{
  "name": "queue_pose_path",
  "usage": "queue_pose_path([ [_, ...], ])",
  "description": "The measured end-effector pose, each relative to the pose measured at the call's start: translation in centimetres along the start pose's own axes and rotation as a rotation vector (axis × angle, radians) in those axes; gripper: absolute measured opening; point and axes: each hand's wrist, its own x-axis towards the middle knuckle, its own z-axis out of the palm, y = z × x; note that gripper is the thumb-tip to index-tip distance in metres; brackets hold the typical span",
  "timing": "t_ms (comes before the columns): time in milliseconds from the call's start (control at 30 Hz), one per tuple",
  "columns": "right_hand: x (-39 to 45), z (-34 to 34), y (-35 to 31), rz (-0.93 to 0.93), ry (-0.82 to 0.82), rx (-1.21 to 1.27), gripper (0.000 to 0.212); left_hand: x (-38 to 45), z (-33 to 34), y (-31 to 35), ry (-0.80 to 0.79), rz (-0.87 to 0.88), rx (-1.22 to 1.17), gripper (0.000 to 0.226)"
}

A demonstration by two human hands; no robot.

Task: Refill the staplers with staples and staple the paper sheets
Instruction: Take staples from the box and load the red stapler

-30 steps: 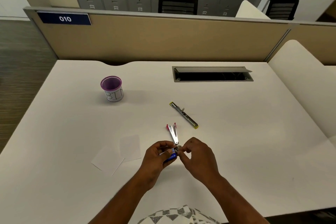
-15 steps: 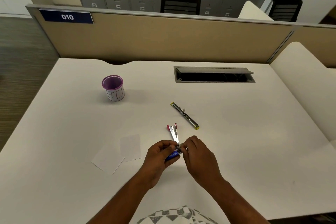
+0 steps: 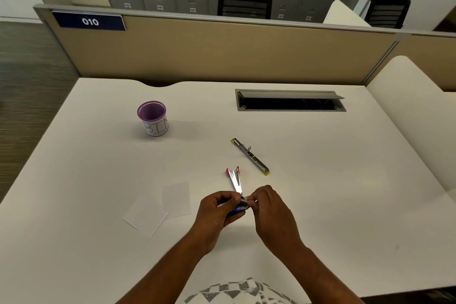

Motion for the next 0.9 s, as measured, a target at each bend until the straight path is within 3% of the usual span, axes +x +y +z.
queue_pose_path([
  [467,0.1,-1.8,0.2,-0.111,0.079,0.067,0.011,-0.1,0.2,0.5,0.016,-0.022,-0.053,0.017],
  [733,-1.1,-0.1,2.0,0.236,0.129,0.55,0.012,-0.4,0.0,0.4,-0.002,-0.021,-0.117,0.018],
  [900,-3.3,3.3,6.3,0.396,0.025,0.337,0.016,-0.4,-0.9,0.4,-0.006,-0.02,-0.176,0.012],
])
